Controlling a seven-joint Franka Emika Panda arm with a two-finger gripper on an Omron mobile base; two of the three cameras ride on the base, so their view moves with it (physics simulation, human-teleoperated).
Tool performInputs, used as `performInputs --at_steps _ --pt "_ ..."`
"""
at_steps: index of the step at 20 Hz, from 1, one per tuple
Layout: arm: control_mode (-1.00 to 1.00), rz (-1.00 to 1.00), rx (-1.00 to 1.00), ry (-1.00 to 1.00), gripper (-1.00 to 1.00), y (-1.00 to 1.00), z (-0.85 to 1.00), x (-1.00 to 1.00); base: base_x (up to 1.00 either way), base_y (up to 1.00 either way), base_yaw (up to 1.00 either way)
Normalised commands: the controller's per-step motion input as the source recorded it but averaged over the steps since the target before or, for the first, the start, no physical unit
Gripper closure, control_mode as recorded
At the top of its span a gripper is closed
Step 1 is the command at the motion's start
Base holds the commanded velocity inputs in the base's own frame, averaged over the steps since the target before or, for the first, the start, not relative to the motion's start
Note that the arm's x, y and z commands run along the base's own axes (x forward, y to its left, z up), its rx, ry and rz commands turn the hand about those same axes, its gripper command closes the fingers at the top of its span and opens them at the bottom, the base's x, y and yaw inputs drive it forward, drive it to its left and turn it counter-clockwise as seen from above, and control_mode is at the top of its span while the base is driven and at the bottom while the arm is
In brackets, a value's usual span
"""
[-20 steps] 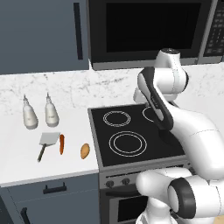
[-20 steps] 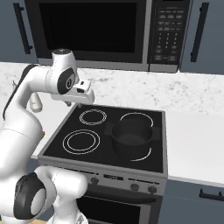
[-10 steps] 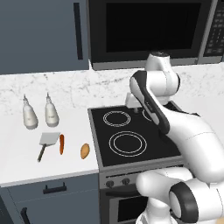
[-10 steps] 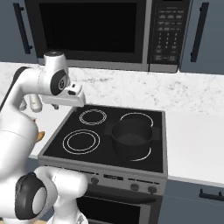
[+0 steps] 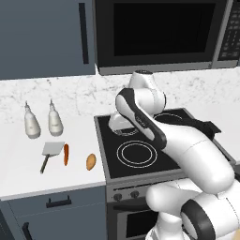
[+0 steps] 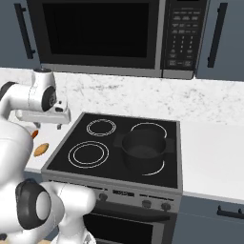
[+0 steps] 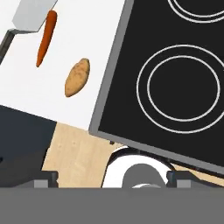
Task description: Put the carrot and potato in the pot. Retrieve the spatula and lightly stir the vegetables in the pot.
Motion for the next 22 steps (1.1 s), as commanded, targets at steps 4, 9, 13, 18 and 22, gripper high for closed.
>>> performInputs --at_steps 4,9,13,18,22 --pt "-1.00 0.16 0.15 0.04 -1.00 0.61 -0.44 0.02 0.00 0.00 0.00" --pt "-1.00 0.03 0.12 0.03 -1.00 0.40 -0.27 0.23 0.00 0.00 0.00" --pt "-1.00 0.00 0.10 0.08 -1.00 0.44 -0.33 0.28 0.00 0.00 0.00" --pt "-1.00 0.00 0.04 0.02 -1.00 0.49 -0.35 0.33 0.00 0.00 0.00" --pt "-1.00 -0.05 0.00 0.00 -1.00 0.32 -0.37 0.24 0.00 0.00 0.00"
